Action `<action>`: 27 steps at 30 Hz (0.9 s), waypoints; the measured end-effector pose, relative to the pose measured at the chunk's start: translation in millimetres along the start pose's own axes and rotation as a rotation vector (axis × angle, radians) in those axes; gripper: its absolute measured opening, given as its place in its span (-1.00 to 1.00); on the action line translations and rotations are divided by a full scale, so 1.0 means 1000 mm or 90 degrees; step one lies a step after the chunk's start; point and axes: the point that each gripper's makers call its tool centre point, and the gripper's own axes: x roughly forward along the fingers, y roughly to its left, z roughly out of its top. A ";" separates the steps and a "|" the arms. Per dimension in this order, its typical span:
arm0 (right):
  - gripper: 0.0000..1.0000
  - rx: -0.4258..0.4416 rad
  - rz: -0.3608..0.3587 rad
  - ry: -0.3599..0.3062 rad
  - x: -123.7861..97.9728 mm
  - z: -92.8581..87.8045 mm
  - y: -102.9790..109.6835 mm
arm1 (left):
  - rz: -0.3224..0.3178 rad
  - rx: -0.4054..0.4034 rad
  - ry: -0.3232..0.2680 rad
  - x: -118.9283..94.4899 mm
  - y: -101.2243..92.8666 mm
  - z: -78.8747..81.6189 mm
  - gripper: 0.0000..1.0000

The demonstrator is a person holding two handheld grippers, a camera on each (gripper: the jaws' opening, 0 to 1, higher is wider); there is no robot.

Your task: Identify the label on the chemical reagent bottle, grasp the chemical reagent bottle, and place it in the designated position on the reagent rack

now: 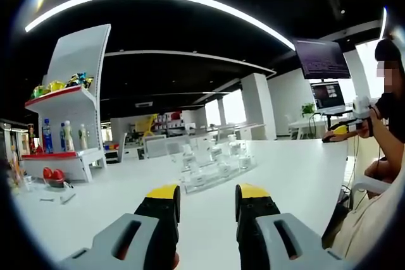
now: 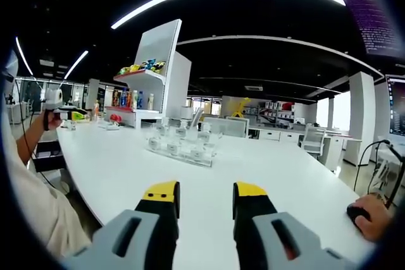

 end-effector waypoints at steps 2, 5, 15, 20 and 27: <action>-0.34 0.000 0.000 0.001 0.000 0.000 0.000 | 0.000 0.000 0.000 0.000 0.000 0.000 -0.28; -0.34 0.000 0.001 0.002 0.001 -0.001 0.001 | 0.000 0.000 0.000 0.000 0.000 0.000 -0.28; -0.34 0.000 0.000 0.006 0.001 -0.003 0.001 | -0.001 0.001 0.001 0.000 0.000 0.000 -0.28; -0.34 0.000 0.001 0.007 0.001 -0.003 0.001 | -0.001 0.001 0.000 0.000 0.000 0.000 -0.28; -0.34 0.000 0.001 0.009 0.002 -0.004 0.001 | -0.001 0.002 0.001 0.000 -0.001 0.000 -0.28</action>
